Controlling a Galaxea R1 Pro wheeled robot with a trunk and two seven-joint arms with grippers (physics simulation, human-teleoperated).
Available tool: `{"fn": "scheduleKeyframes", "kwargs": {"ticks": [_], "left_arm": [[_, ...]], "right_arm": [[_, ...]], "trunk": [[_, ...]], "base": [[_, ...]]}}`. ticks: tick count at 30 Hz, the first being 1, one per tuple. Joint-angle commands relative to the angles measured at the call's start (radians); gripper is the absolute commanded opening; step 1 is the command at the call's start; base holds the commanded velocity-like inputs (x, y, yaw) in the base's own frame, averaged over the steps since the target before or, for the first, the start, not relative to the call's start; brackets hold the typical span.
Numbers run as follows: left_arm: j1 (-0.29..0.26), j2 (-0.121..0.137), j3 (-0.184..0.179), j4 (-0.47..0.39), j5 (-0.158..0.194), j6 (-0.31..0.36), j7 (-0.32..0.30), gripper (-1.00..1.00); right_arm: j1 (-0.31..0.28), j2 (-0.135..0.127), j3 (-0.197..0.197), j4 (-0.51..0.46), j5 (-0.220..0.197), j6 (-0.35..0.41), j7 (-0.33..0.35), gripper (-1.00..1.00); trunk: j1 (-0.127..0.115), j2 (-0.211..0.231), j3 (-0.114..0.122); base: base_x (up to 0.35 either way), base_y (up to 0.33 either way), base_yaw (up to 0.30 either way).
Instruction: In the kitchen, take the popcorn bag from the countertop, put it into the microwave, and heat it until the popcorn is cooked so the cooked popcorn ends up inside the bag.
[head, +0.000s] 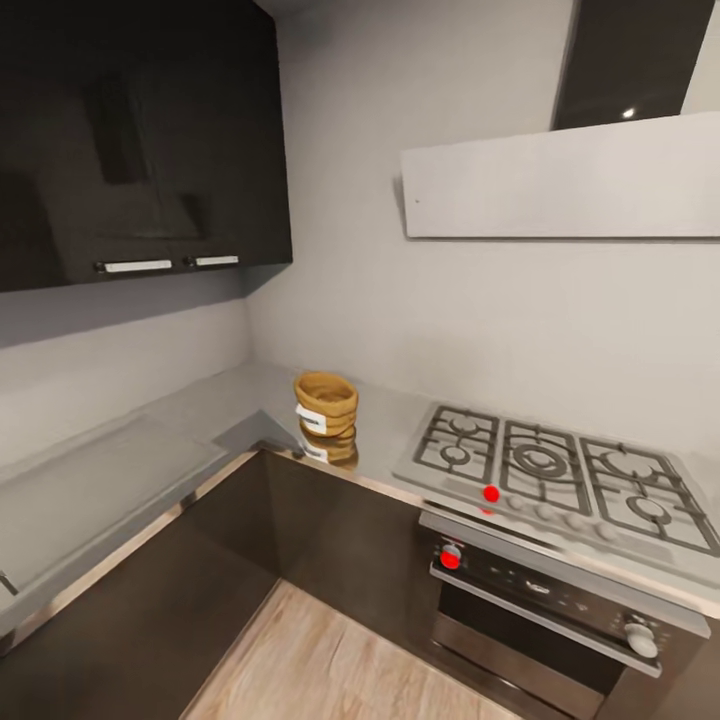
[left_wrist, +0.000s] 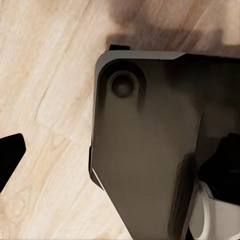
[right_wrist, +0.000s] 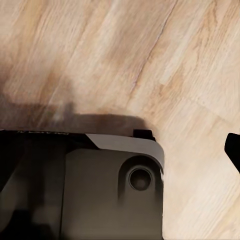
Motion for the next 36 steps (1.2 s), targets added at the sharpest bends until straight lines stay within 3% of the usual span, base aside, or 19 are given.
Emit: {"fn": "scheduleKeyframes", "kwargs": {"ticks": [1, 20, 24, 28, 32, 36], "left_arm": [[-0.001, -0.001, 0.007, 0.000, 0.001, 0.000, 0.001, 1.00], [-0.001, -0.003, 0.007, 0.000, 0.001, 0.000, 0.000, 1.00], [-0.001, -0.005, 0.008, 0.000, 0.001, -0.001, 0.001, 1.00], [-0.001, -0.027, 0.009, -0.001, 0.001, -0.001, 0.002, 1.00], [-0.001, -0.033, 0.009, -0.002, 0.001, 0.000, 0.002, 1.00], [-0.001, -0.034, 0.009, -0.002, 0.001, 0.001, 0.001, 1.00]], "right_arm": [[-0.002, 0.000, 0.002, 0.005, 0.000, -0.008, 0.001, 1.00], [-0.003, -0.001, -0.001, -0.008, 0.000, -0.010, 0.001, 1.00], [-0.003, -0.001, -0.002, -0.140, 0.000, -0.009, 0.001, 1.00], [-0.003, -0.001, -0.004, -0.336, 0.000, -0.006, 0.002, 1.00], [-0.003, -0.002, -0.002, -0.509, -0.001, -0.006, 0.003, 1.00], [-0.003, -0.002, 0.001, -0.755, -0.001, -0.004, 0.003, 1.00]], "trunk": [[0.001, -0.002, -0.002], [0.001, -0.002, -0.002], [0.001, -0.002, -0.002], [0.001, -0.002, -0.002], [0.001, -0.002, -0.002], [0.001, -0.002, -0.002]], "base": [[0.212, 0.213, -0.009], [0.196, 0.128, 0.037], [0.012, 0.002, 0.000], [0.001, 0.000, 0.000], [0.000, 0.000, 0.000], [0.000, 0.000, 0.000]]}}
